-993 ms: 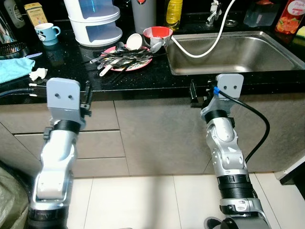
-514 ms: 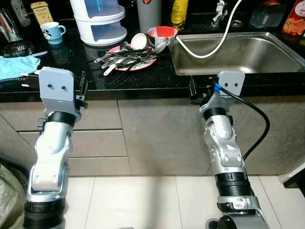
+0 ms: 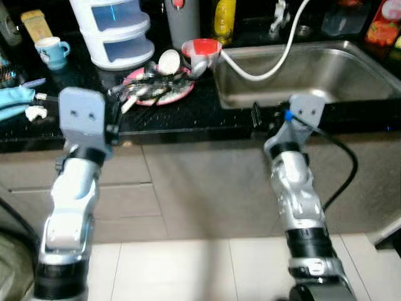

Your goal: Kitchen organization

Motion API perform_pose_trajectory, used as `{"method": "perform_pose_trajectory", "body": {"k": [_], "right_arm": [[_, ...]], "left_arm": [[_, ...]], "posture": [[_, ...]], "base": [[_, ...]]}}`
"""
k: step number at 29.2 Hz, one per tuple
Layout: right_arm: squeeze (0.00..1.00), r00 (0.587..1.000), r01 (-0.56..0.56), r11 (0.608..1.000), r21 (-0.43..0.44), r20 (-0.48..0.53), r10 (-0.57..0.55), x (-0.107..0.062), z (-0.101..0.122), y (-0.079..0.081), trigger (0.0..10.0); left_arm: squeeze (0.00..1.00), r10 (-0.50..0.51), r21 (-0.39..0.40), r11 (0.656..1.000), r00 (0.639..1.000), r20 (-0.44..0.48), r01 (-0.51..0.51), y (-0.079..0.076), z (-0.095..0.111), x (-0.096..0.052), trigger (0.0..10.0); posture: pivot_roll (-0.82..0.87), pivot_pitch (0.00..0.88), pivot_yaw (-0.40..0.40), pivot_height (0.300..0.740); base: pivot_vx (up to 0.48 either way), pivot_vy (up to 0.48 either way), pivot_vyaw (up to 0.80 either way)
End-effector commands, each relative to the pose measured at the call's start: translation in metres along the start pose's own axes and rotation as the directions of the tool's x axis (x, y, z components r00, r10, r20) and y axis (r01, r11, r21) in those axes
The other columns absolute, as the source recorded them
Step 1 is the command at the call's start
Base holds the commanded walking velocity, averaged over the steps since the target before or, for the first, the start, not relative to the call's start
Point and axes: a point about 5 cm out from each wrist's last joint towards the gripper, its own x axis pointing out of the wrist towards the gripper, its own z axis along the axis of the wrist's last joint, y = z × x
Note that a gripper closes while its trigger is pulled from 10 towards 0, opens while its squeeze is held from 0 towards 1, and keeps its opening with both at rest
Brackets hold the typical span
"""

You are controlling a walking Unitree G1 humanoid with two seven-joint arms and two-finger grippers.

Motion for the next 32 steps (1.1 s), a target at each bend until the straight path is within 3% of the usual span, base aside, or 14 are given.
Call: {"method": "perform_pose_trajectory", "body": {"k": [1,29,32], "right_arm": [[0.00,1.000,-0.020,1.000,0.013,-0.008,0.020,-0.0005,-0.0019,0.0079,10.0],[0.00,1.000,-0.017,1.000,0.010,-0.022,0.017,-0.0010,-0.0058,0.0062,10.0],[0.00,1.000,-0.017,1.000,0.011,-0.023,0.017,-0.0008,-0.0060,0.0064,10.0]], "left_arm": [[0.00,0.009,0.017,1.000,1.000,-0.019,-0.009,0.0051,-0.0034,-0.0012,10.0],[0.00,0.003,0.016,1.000,1.000,-0.026,-0.003,0.0033,-0.0053,-0.0023,10.0],[0.00,0.028,0.050,0.998,0.999,-0.037,-0.026,0.0045,-0.0063,-0.0018,10.0]], "posture": [[0.15,0.000,0.089,0.740],[0.15,0.000,0.086,0.740],[0.15,0.000,0.085,0.740]], "base": [[0.416,0.000,0.00],[0.422,0.000,0.00],[0.267,0.000,0.00]]}}
